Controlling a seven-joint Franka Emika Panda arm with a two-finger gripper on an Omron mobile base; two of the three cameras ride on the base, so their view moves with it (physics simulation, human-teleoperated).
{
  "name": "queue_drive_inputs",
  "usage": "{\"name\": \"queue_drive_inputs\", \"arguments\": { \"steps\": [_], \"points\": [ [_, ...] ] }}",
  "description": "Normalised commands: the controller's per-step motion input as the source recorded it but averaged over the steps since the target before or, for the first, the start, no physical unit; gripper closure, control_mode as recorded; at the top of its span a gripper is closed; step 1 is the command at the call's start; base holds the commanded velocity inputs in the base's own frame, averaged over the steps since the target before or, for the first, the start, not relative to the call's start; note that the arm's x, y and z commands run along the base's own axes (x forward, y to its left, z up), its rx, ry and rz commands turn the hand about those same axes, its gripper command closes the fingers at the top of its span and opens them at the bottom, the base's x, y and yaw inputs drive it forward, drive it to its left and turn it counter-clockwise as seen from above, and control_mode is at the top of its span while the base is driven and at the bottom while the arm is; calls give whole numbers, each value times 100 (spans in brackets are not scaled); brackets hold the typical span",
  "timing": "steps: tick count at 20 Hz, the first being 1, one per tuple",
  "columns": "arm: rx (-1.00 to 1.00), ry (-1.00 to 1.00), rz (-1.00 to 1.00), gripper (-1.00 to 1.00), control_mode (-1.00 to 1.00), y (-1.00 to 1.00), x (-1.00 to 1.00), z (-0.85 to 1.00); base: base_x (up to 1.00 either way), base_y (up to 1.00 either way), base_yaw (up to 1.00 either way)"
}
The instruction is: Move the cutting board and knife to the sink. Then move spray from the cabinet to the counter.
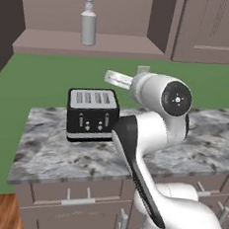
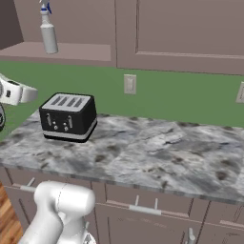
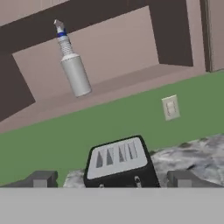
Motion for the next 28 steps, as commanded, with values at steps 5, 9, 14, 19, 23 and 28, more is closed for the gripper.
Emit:
{"name": "queue_drive_inputs", "arguments": {
  "steps": [5,9,14,19,23,28],
  "points": [
    [-16,-18,-2,-100,-100,-11,0,62,0,0,0],
    [-12,-15,0,-100,-100,-26,0,49,0,0,0],
    [-14,-7,0,-100,-100,-13,5,25,0,0,0],
    [-6,0,1,-100,-100,2,21,8,0,0,0],
    [-6,0,0,-100,-100,5,13,8,0,0,0],
    [0,0,0,-100,-100,-1,21,0,0,0,0]
  ]
}}
